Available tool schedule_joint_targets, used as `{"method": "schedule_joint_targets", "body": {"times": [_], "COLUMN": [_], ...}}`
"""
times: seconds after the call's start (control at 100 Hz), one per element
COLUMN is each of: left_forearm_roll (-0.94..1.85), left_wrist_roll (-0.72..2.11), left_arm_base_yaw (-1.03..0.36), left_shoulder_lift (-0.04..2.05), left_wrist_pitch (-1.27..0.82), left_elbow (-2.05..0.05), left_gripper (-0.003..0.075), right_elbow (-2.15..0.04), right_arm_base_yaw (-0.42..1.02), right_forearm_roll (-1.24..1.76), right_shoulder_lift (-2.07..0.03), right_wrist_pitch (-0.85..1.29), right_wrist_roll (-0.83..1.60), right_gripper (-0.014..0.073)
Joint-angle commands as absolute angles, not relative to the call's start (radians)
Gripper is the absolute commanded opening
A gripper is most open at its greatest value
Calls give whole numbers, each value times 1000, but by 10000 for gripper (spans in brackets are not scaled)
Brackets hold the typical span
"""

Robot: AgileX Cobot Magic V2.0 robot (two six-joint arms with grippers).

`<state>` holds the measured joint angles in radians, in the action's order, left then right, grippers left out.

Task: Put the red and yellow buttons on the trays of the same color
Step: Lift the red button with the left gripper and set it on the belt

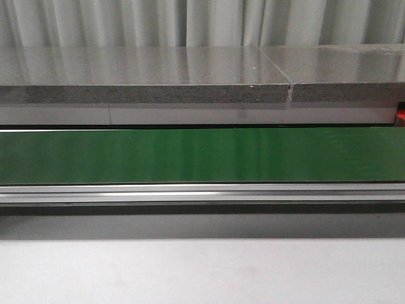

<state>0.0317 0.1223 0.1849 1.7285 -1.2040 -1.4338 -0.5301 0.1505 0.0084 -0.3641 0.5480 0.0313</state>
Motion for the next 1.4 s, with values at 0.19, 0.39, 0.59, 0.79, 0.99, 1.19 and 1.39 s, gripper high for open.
{"method": "schedule_joint_targets", "body": {"times": [0.19,0.39,0.59,0.79,0.99,1.19,1.39], "left_forearm_roll": [59,72,74,70,68,44,17], "left_wrist_roll": [120,120,102,60,0,-13,-20], "left_arm_base_yaw": [178,178,217,317,446,509,509], "left_shoulder_lift": [1680,1635,1575,1553,1553,1609,1684], "left_wrist_pitch": [-1130,-1053,-1033,-1107,-1181,-1212,-1191], "left_elbow": [-1473,-1473,-1473,-1473,-1471,-1471,-1471], "left_gripper": [472,472,472,472,472,472,472], "right_elbow": [-555,-555,-555,-555,-555,-555,-555], "right_arm_base_yaw": [153,153,153,153,153,153,153], "right_forearm_roll": [0,0,0,0,0,0,0], "right_shoulder_lift": [-368,-368,-368,-368,-368,-368,-368], "right_wrist_pitch": [478,478,478,478,478,478,478], "right_wrist_roll": [35,35,35,35,35,35,35], "right_gripper": [-67,-67,-67,-67,-67,-67,-67]}}
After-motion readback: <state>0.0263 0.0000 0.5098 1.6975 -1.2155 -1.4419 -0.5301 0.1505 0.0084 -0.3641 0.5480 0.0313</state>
